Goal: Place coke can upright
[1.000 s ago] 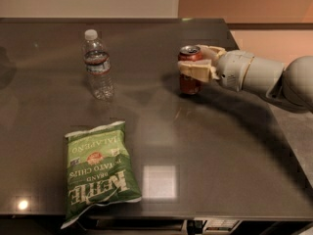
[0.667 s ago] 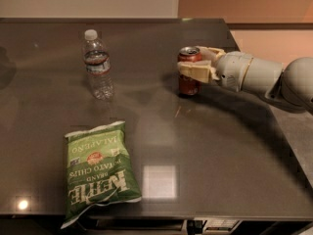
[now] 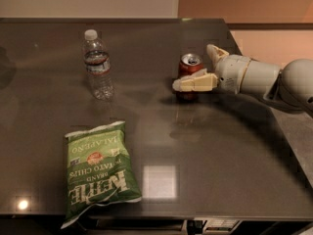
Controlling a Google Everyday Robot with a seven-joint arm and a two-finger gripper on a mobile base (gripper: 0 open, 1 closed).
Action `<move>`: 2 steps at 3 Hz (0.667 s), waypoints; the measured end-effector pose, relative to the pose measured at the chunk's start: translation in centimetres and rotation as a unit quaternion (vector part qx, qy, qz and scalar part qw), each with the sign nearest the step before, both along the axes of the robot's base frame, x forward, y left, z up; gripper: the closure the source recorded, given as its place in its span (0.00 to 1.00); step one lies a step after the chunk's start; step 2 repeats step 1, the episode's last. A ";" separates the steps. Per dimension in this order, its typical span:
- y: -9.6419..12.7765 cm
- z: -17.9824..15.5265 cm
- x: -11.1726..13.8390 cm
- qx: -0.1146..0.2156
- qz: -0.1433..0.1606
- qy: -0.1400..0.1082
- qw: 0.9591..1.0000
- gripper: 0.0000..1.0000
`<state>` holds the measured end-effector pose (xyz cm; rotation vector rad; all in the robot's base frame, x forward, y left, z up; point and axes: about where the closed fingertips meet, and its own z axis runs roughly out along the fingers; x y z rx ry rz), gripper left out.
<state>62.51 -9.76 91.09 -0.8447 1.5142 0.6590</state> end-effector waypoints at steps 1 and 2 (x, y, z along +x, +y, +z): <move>0.0 0.0 0.0 0.000 0.000 0.000 1.000 0.00; 0.0 0.0 0.0 0.000 0.000 0.000 1.000 0.00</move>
Offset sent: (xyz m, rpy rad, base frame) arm 0.0000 0.0000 0.0000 0.0000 0.0000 0.0000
